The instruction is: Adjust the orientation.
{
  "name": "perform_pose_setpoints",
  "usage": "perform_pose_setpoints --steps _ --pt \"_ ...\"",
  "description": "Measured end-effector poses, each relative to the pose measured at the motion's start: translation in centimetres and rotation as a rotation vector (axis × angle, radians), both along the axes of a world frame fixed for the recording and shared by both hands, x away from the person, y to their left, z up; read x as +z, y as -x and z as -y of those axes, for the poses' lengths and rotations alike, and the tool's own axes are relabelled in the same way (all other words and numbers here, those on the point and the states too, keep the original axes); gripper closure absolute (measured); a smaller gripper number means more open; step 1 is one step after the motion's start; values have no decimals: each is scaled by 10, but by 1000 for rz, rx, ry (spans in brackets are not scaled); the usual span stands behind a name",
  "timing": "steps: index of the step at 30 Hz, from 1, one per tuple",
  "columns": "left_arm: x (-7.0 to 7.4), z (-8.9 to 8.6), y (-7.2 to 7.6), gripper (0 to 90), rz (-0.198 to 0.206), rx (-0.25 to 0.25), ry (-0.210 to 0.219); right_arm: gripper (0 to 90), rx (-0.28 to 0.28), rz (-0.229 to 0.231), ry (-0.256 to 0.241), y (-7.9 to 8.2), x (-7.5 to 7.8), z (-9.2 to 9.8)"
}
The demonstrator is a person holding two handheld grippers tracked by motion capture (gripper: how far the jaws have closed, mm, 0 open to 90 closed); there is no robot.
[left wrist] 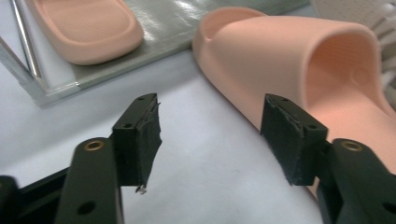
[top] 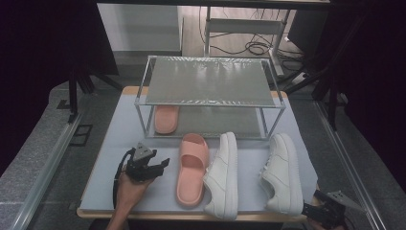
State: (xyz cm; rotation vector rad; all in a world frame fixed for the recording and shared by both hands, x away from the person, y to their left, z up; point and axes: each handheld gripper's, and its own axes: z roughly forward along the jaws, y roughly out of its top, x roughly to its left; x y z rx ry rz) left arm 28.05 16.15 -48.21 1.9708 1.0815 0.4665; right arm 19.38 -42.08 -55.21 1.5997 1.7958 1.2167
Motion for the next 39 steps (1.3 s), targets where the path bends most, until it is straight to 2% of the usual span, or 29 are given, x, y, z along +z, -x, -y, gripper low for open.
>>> perform_pose_setpoints --steps 5,13,15,20,24,30,33,35,39 --pt "2 14 16 339 6 -65 -15 37 2 -1 -4 0 0 0" --pt "8 31 22 356 27 -111 -7 36 2 -3 -1 0 0 0" --pt "8 37 20 376 28 -107 -14 36 3 -2 -1 0 0 0" --pt "1 47 8 434 -10 -95 10 37 5 -2 -1 0 0 1" --pt "-3 53 -3 466 -20 -72 22 37 6 0 -4 0 0 1" --pt "-4 60 -16 539 -24 -45 17 36 7 0 -4 0 0 1" --pt "-4 62 -18 588 -24 -24 3 37 8 0 -4 0 0 1" --pt "-2 60 -19 640 -20 -10 9 36 8 0 -4 0 0 1" --pt "0 59 -21 677 -18 -1 3 37 8 0 -4 0 0 1"
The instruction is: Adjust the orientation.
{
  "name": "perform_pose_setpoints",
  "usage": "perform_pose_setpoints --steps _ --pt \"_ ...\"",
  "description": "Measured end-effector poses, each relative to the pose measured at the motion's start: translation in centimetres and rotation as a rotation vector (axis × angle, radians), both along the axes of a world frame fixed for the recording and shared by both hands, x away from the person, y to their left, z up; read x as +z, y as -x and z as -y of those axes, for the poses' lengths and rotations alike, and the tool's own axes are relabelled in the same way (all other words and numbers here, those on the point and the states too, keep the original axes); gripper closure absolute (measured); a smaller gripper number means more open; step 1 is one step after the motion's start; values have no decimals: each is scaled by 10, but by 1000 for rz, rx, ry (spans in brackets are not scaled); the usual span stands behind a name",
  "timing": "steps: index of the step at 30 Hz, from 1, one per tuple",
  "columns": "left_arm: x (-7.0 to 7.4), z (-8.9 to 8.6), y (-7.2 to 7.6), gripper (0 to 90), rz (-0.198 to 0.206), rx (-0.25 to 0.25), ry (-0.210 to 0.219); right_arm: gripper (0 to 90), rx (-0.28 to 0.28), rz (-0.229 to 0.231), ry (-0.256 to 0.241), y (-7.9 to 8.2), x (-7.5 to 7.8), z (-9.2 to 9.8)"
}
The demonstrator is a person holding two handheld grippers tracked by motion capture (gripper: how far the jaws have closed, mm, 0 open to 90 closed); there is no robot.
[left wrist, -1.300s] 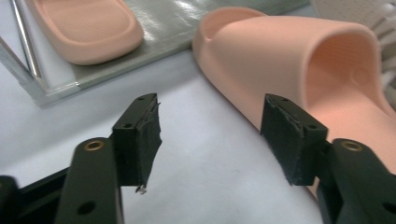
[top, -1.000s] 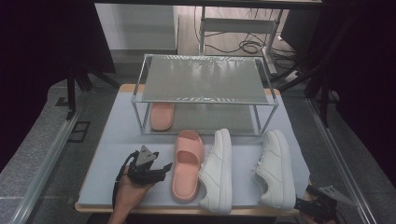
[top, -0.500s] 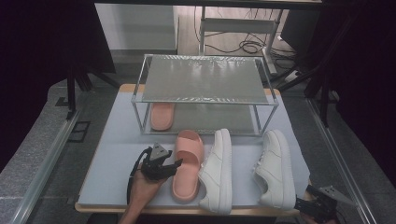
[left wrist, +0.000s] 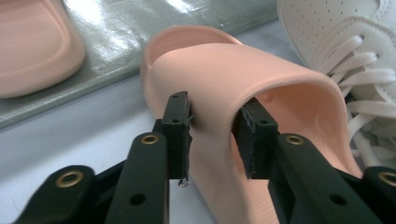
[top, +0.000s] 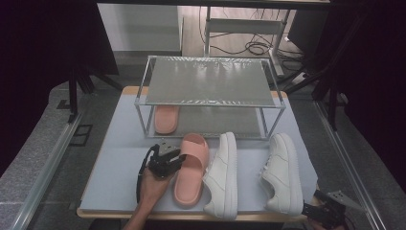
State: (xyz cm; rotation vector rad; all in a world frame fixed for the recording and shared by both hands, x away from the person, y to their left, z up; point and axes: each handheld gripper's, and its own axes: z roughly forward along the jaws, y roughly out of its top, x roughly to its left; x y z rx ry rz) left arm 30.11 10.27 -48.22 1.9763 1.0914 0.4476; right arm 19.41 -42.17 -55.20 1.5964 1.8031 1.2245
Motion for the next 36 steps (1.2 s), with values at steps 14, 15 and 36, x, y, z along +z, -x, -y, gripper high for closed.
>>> perform_pose_setpoints --steps 14,15,36 --pt "9 -11 -4 762 18 40 3 36 0 0 0 0 0 0" --pt "10 -11 -4 766 19 42 0 37 0 0 0 0 0 0" --pt "43 -8 -32 781 82 99 32 36 2 0 0 0 0 0"
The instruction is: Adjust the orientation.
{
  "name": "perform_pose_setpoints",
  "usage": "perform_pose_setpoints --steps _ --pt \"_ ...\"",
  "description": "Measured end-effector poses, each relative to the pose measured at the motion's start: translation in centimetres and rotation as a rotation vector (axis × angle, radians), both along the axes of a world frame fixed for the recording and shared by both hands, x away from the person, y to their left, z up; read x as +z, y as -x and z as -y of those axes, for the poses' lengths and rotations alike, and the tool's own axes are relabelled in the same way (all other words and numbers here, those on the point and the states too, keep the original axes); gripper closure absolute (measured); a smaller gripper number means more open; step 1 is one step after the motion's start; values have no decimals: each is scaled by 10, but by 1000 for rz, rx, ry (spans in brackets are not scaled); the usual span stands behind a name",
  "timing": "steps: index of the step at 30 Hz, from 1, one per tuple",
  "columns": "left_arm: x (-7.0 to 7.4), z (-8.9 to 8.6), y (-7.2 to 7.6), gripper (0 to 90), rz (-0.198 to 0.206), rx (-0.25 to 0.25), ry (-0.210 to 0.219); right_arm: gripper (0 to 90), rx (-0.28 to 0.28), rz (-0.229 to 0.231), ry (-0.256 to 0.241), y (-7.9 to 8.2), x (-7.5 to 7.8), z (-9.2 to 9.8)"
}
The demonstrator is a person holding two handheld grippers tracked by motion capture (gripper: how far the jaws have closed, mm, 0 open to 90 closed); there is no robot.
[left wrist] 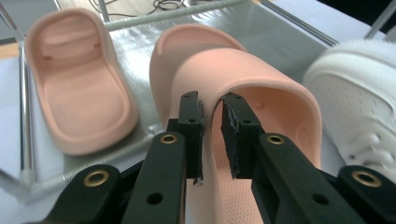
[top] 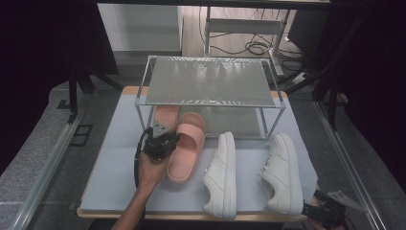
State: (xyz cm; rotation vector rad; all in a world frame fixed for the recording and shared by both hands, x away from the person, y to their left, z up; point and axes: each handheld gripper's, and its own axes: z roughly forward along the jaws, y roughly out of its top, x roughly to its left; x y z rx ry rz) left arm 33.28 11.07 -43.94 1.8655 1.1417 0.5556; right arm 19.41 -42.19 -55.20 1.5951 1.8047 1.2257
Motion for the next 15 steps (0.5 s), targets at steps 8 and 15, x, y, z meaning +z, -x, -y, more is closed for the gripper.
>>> perform_pose_setpoints --steps 8,15 --pt "4 10 -22 780 25 45 20 37 1 2 1 0 0 0" --pt "2 22 -40 780 48 95 17 37 4 -1 -2 0 0 0"
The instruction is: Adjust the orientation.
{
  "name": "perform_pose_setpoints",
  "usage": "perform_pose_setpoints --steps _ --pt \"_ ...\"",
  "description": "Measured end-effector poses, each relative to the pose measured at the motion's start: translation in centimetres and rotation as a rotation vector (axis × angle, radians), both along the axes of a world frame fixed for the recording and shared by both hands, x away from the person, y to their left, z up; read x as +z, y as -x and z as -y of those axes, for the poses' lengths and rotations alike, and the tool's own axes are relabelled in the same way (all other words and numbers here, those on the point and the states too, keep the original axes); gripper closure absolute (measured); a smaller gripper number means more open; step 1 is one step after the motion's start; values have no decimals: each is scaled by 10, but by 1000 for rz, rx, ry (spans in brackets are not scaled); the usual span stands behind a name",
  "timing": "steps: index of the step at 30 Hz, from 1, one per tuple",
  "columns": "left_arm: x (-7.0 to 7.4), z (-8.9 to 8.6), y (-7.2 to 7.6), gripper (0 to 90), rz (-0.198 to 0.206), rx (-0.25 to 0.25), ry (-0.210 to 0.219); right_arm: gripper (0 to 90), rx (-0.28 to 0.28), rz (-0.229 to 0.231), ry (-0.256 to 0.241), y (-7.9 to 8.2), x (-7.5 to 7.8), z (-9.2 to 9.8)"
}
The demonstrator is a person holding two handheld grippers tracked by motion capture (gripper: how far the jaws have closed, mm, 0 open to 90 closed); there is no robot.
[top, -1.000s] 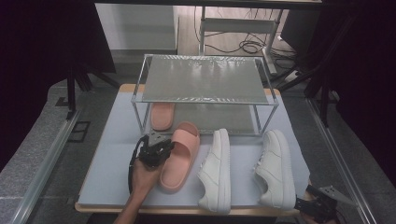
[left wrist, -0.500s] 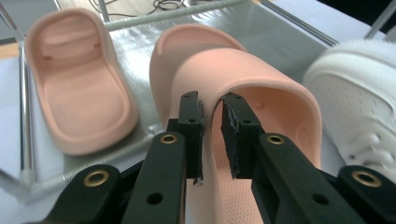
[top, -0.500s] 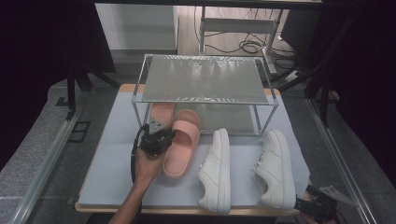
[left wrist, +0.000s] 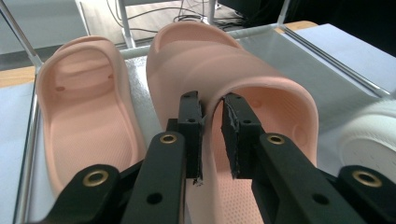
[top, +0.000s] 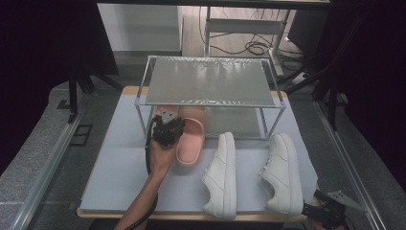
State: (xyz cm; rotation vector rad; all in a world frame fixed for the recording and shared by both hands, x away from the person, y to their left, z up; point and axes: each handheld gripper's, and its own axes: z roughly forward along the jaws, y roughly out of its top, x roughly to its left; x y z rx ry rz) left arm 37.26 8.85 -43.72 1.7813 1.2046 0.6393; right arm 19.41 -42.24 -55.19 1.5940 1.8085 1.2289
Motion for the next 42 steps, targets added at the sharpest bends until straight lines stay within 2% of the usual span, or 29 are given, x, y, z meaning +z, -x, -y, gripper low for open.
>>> perform_pose_setpoints --steps 7,15,17,20,23,29,33,36,42 --pt "-9 9 -13 779 4 40 -14 37 2 0 -1 0 0 0" --pt "-26 17 -29 779 8 87 -32 37 5 0 -1 0 0 1" --pt "-32 17 -33 779 0 105 -44 36 6 0 -1 0 0 1" --pt "-36 14 -37 778 -20 107 -37 37 7 0 -1 0 0 1" --pt "-38 10 -37 739 -30 108 -30 36 8 0 -1 0 0 1" --pt "-33 4 -26 692 -25 70 -29 36 9 0 -1 0 0 1" --pt "-31 -2 -14 659 -30 21 -14 37 8 0 0 0 0 1" --pt "-29 -6 -5 647 -34 -20 -24 37 8 0 0 0 0 1" --pt "-23 -13 18 636 -37 -98 -14 37 8 1 -1 0 0 1"
